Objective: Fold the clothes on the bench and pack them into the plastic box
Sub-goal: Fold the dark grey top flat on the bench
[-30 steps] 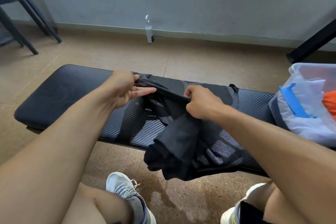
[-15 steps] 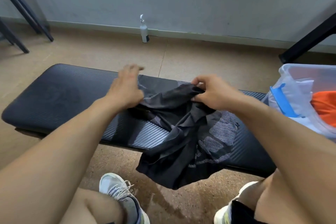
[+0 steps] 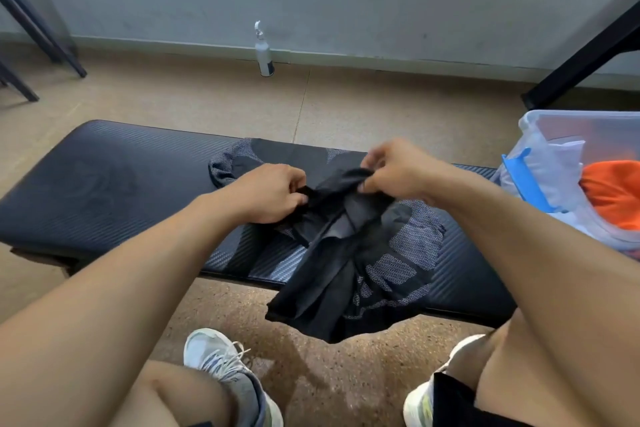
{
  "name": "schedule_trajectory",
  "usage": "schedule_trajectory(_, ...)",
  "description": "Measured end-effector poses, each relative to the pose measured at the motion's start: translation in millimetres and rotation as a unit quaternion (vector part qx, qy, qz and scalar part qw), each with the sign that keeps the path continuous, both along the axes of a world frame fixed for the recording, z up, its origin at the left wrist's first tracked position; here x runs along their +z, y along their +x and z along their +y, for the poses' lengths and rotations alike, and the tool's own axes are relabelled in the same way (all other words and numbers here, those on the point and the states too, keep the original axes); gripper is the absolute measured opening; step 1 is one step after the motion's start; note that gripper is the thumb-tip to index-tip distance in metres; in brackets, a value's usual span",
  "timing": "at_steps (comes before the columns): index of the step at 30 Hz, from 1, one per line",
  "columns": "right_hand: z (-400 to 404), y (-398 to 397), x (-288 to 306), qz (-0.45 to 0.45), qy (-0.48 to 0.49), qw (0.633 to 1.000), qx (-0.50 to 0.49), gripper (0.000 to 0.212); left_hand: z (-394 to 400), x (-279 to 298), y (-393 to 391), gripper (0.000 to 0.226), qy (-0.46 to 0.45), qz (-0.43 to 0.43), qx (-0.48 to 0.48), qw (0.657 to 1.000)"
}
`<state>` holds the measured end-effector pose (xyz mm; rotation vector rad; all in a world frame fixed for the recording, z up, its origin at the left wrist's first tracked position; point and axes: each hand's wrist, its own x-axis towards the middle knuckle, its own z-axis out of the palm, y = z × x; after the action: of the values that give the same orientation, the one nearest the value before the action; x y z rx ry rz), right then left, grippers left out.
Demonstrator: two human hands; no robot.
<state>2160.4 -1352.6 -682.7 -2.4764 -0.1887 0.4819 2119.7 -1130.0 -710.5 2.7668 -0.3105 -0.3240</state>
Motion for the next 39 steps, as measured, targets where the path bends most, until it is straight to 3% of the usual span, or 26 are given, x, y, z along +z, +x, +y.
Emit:
schedule_trajectory(2, 2.4, 3.8, 0.3, -0.066, 0.135, 0.985, -0.080, 0.019, 2.5, 11.4, -2.9, 0.028, 0.003, 0.061, 0.007, 0.998)
schedule_trajectory(4, 7.6, 3.5, 1.2, -0.110, 0.222, 0.964, -0.096, 0.024, 8.1, 23.3, -7.2, 0.029, 0.006, 0.151, 0.008, 0.988)
schedule_trajectory(7, 18.8, -2.1, 0.9, -0.132, 0.277, 0.950, -0.065, 0.028, 16.3, 31.6, -17.2, 0.031, -0.058, 0.284, 0.050, 0.956)
schedule_trajectory(9, 28.2, -8.2, 0.1, -0.106, 0.305, 0.946, -0.026, 0.032, 17.6, 34.0, -23.1, 0.036, -0.134, 0.302, 0.097, 0.939)
schedule_trajectory(13, 43.8, -18.9, -1.7, -0.068, 0.358, 0.931, 0.027, 0.039, 9.4, 34.5, -21.6, 0.054, -0.275, 0.123, 0.101, 0.948)
schedule_trajectory(17, 51.5, -25.9, -3.9, -0.046, 0.374, 0.926, -0.028, 0.039, 1.2, 29.6, -13.6, 0.024, -0.341, 0.016, 0.098, 0.935)
schedule_trajectory(20, 54.8, -39.2, -1.8, -0.044, 0.365, 0.924, -0.106, 0.062, -0.6, 25.6, -7.5, 0.027, -0.357, -0.023, 0.153, 0.921)
schedule_trajectory(22, 55.8, -55.9, 2.1, -0.056, 0.268, 0.957, -0.091, 0.067, -0.3, 23.6, -3.0, 0.034, -0.379, -0.038, 0.206, 0.902)
schedule_trajectory(24, 57.6, -70.5, 1.0, -0.027, 0.115, 0.993, -0.010, 0.070, 0.8, 22.2, 0.9, 0.038, -0.393, -0.047, 0.258, 0.881)
schedule_trajectory(27, 64.1, -77.3, -13.3, 0.016, -0.069, 0.993, 0.100, 0.057, 6.3, 19.9, 7.0, 0.039, -0.394, -0.053, 0.309, 0.864)
schedule_trajectory(29, 63.4, -71.6, -13.9, -0.008, -0.105, 0.989, 0.105, 0.043, 12.7, 17.4, 10.7, 0.038, -0.386, -0.052, 0.333, 0.859)
schedule_trajectory(34, 47.6, -46.5, 1.1, 0.037, -0.040, 0.995, 0.089, 0.011, 33.6, 13.9, 14.1, 0.038, -0.355, -0.041, 0.365, 0.859)
schedule_trajectory(36, 41.8, -36.3, 2.5, 0.039, 0.035, 0.998, 0.046, 0.015, 40.3, 12.8, 13.8, 0.034, -0.355, -0.038, 0.366, 0.859)
schedule_trajectory(39, 33.0, -24.0, 5.3, 0.044, 0.198, 0.978, -0.052, 0.019, 48.3, 9.9, 14.0, 0.048, -0.363, -0.032, 0.367, 0.856)
